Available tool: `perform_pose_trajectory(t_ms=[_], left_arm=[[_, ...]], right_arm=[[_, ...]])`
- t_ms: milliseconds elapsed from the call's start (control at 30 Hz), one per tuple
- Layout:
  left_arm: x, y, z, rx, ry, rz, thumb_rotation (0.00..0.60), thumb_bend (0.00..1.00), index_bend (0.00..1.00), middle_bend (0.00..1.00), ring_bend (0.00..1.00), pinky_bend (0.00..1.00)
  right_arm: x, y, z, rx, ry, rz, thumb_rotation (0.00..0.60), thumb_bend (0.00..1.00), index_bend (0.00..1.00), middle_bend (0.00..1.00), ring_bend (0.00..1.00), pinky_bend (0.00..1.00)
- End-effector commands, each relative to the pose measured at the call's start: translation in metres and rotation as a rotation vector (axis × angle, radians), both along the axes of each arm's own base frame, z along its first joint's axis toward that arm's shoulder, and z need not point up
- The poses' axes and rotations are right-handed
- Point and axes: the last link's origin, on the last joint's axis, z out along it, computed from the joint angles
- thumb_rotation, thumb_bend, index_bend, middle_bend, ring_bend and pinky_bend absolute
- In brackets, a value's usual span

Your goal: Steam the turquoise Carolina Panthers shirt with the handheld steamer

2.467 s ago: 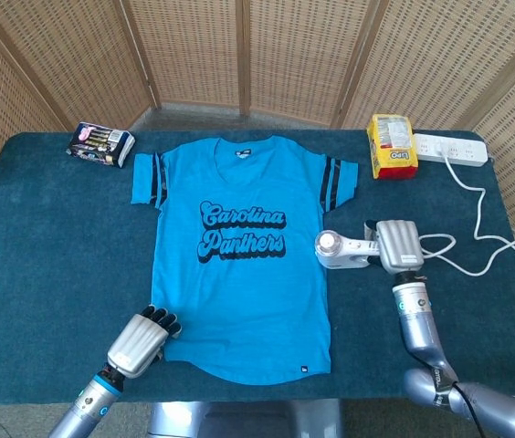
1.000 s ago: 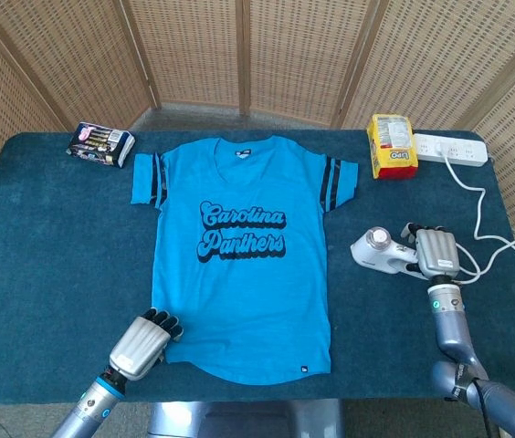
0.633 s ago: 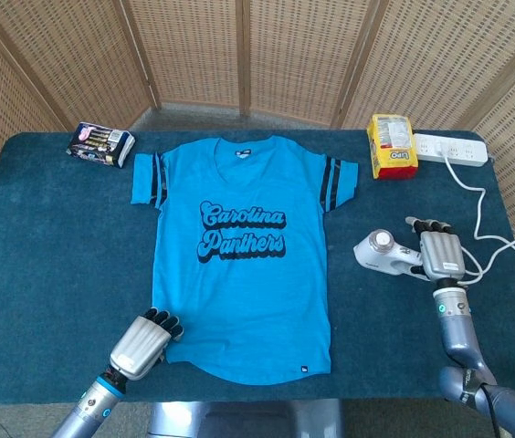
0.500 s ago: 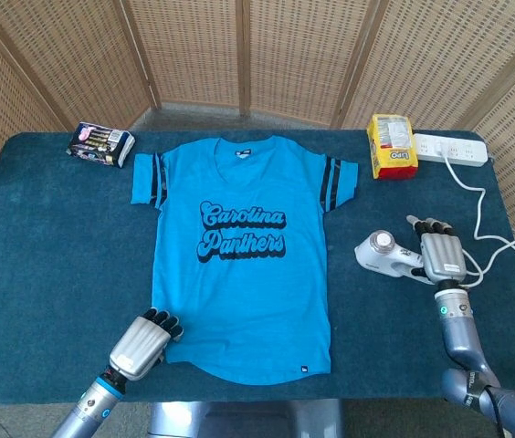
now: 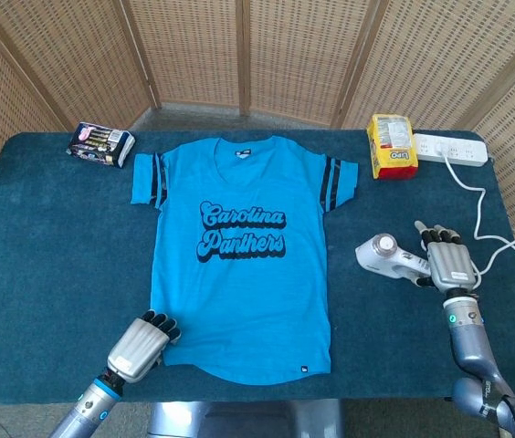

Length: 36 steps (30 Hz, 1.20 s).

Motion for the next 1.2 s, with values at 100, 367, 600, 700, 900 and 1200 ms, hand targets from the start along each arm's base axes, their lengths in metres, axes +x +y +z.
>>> perform_pose_trajectory(t_ms=[100,367,600,700,900,1200], left_arm=[[-0.001,-0.004,0.003,-0.024,0.000,0.014,0.548,0.41,0.55,0.46,0.39,0.39],[-0.006,-0.009,0.014,-0.088,0.083,0.058,0.527,0.21,0.46,0.42,0.31,0.37],[-0.004,-0.012,0.031,-0.099,0.124,0.099,0.481,0.11,0.23,0.36,0.24,0.33],[-0.006,-0.011,0.042,-0.080,0.126,0.120,0.484,0.11,0.21,0.34,0.23,0.33],[-0.027,-0.008,0.083,0.053,0.080,0.211,0.479,0.11,0.21,0.34,0.23,0.33],[-0.076,-0.006,0.137,0.288,-0.031,0.341,0.489,0.11,0.21,0.34,0.23,0.32]], right_arm=[[0.006,0.014,0.008,0.008,-0.014,0.025,0.509,0.29,0.05,0.20,0.11,0.08],[0.015,0.023,0.017,0.001,-0.042,0.053,0.511,0.29,0.05,0.20,0.11,0.08],[0.018,0.029,0.024,-0.017,-0.054,0.070,0.511,0.29,0.05,0.20,0.11,0.08],[0.019,0.031,0.028,-0.029,-0.057,0.072,0.514,0.28,0.05,0.20,0.11,0.08],[0.022,0.042,0.037,-0.065,-0.087,0.091,0.516,0.28,0.05,0.22,0.12,0.09],[0.024,0.064,0.047,-0.155,-0.145,0.151,0.510,0.27,0.15,0.28,0.20,0.16]])
